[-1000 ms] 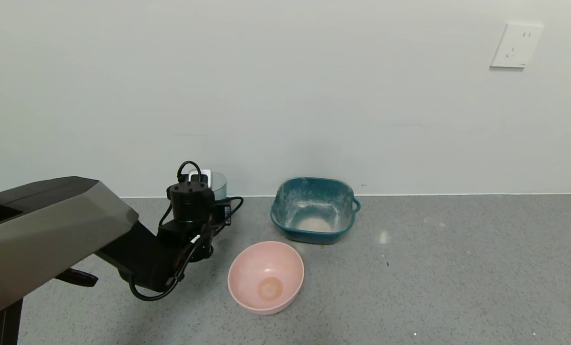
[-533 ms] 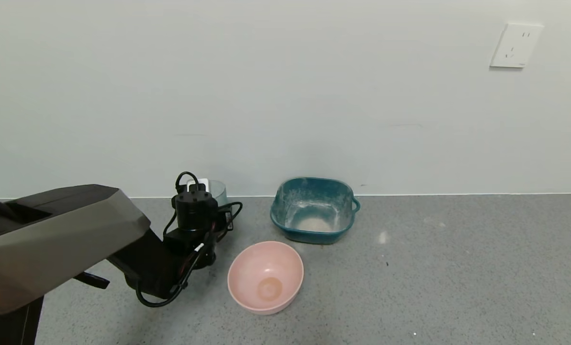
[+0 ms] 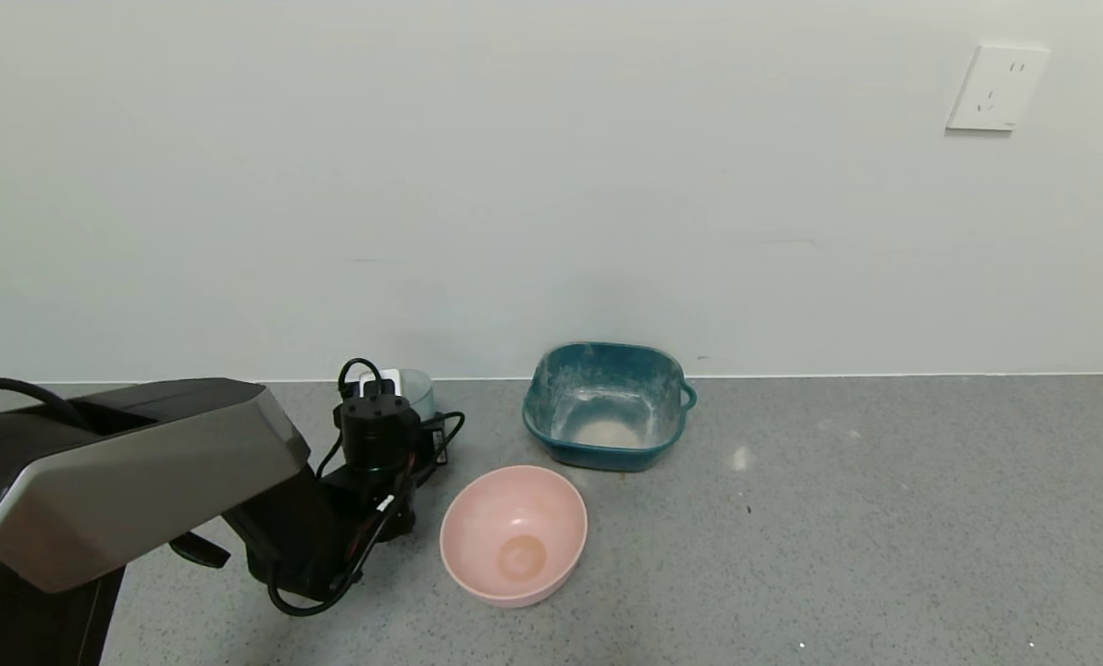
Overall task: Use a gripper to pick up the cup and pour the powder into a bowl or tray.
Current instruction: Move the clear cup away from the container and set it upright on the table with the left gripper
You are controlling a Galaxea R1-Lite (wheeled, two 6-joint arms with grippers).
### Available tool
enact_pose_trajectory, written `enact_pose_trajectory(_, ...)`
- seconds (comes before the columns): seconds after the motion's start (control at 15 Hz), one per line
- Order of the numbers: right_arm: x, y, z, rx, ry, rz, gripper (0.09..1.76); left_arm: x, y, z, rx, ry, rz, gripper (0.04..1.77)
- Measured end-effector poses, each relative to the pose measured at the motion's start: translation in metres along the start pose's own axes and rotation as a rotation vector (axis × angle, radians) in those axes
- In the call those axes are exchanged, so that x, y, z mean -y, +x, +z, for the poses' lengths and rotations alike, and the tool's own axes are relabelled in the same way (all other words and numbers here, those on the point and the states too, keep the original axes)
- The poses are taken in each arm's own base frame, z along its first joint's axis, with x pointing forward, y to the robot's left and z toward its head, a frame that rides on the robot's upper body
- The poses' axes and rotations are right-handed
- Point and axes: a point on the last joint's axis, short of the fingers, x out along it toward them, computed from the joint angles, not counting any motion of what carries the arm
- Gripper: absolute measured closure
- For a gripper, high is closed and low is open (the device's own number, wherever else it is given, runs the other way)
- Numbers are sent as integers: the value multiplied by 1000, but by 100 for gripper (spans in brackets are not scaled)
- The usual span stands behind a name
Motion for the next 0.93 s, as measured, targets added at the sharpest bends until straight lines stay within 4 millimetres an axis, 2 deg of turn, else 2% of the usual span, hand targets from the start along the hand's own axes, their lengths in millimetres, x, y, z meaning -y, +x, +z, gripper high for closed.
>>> enact_pose_trajectory(0.6, 0, 0, 0, 0, 0, 0, 14, 0, 1, -9, -18, -10, 6, 54)
enact_pose_trajectory(0.73, 0, 0, 0, 0, 0, 0, 14, 0, 1, -9, -21, -8, 8, 40)
enact_pose_trajectory(0.93, 0, 0, 0, 0, 0, 0, 14, -1, 0, -10, -27, -4, 9, 31)
